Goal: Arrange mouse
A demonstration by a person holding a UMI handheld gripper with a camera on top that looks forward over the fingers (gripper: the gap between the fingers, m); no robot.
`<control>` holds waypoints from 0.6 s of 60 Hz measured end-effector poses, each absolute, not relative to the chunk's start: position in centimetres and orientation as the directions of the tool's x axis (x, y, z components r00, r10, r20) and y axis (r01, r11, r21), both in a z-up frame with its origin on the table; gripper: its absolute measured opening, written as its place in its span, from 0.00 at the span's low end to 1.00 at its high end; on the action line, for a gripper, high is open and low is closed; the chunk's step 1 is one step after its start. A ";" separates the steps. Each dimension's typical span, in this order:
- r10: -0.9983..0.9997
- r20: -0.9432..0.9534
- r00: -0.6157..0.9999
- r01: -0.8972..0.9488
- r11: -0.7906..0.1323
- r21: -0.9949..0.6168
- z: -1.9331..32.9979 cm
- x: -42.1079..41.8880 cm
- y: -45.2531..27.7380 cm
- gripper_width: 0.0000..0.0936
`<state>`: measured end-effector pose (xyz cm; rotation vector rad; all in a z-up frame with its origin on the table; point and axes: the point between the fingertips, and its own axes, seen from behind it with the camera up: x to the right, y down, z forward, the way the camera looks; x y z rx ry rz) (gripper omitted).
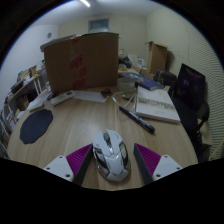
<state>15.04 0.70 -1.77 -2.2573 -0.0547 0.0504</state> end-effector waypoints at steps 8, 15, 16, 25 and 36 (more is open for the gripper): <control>-0.017 -0.018 1.000 -0.024 -0.598 -0.801 -1.7 16.0 2.4 0.58; -0.085 -0.025 0.996 -0.072 -0.601 -0.796 -1.9 16.3 2.3 0.50; -0.098 -0.033 0.995 -0.086 -0.605 -0.791 -1.9 16.3 2.3 0.50; -0.183 -0.070 0.981 -0.170 -0.610 -0.774 0.1 17.0 1.9 0.42; -0.148 -0.117 0.982 -0.165 -0.373 -0.913 16.3 9.7 4.0 0.41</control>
